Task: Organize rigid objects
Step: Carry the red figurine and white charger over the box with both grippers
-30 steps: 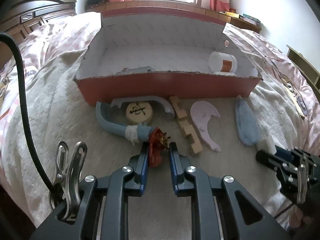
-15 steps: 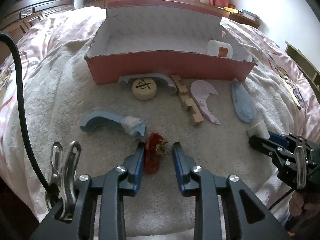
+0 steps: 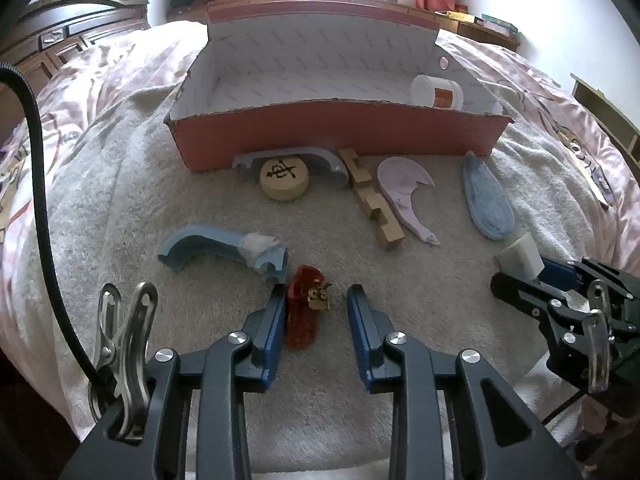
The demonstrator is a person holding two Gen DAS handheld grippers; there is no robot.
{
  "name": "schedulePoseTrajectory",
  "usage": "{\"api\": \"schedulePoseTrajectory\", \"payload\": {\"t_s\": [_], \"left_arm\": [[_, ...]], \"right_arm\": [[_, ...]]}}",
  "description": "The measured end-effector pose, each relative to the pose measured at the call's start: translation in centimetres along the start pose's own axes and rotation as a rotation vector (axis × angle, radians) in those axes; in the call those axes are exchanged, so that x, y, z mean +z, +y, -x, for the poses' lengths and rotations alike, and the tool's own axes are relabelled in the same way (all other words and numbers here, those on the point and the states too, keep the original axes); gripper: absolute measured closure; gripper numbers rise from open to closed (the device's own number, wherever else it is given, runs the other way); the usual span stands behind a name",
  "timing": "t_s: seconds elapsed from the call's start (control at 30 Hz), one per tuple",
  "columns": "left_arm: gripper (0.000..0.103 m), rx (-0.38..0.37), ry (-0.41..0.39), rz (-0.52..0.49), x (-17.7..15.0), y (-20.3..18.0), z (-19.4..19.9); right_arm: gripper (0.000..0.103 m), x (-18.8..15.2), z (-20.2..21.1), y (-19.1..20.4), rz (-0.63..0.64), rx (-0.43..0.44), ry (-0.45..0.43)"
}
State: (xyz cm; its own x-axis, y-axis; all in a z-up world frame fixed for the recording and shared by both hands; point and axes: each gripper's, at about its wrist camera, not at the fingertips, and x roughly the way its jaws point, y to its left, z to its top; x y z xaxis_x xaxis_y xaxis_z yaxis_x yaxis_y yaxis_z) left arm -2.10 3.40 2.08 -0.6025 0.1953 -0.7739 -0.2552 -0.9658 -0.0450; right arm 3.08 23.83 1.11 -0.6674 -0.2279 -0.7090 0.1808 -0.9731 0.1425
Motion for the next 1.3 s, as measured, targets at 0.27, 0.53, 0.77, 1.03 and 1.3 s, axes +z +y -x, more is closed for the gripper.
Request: {"api": "schedulePoseTrajectory", "payload": {"t_s": [0.27,0.53,0.77,1.03,1.3], "left_arm": [[0.083,-0.1,0.017,-0.001,-0.2,-0.8,0.9],[0.083,-0.142,-0.005,-0.002,0.1,-1.3,2.2],[0.083,-0.167,-0.036,0.003,0.7,-1.3,3.3],[0.083,-0.169,-0.077,0.016,1.4,-0.8,4.6],[0.083,-0.169,-0.105,0.008,1.7,-0.8,5.6]], "right_arm": [[0.074,0.0,0.2,-0.1,0.002,-0.024,-0.006],[0.074,0.0,0.7,-0.8,-0.05,0.029,-0.007],[0.074,0.2,1.6,-0.2,-0.042,0.063,-0.032],[0.074,0.7,2.9,0.1,-0.042,0.096,-0.072],[0.074,1.0,3.9,0.5,-0.023,0.105,-0.1]]}}
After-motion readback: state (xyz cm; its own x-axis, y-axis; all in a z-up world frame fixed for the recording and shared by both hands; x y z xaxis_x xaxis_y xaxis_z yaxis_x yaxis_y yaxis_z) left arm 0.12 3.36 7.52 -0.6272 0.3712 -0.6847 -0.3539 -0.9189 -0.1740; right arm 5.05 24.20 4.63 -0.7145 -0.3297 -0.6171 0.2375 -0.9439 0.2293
